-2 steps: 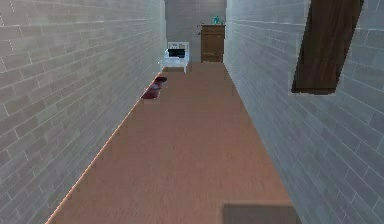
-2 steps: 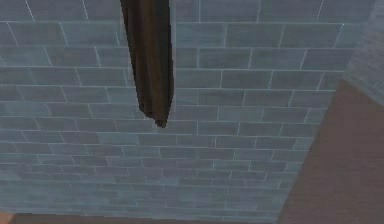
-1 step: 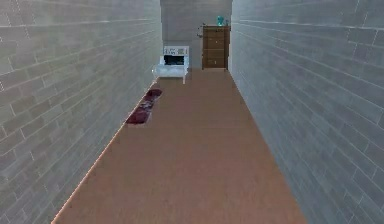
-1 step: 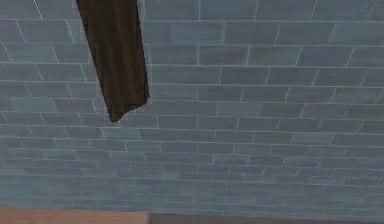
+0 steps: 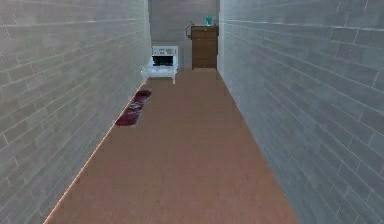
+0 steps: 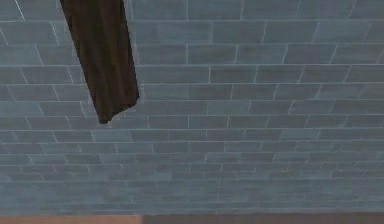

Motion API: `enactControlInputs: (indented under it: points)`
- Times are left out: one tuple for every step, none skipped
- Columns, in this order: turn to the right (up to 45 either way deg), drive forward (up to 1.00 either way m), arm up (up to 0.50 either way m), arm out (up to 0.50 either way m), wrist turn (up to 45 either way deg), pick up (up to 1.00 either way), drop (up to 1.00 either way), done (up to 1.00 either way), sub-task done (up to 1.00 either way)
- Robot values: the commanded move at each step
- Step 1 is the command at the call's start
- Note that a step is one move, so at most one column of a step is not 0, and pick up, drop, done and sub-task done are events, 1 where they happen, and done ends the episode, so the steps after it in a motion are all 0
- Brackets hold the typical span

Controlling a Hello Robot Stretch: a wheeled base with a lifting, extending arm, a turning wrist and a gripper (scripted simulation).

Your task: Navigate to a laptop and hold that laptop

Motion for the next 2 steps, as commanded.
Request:
enactControlInputs:
  points:
    - [0.0, 0.5, 0.0, 0.0, 0.0, 0.0, 0.0, 0.0, 0.0]
    - [0.0, 1.0, 0.0, 0.0, 0.0, 0.0, 0.0, 0.0, 0.0]
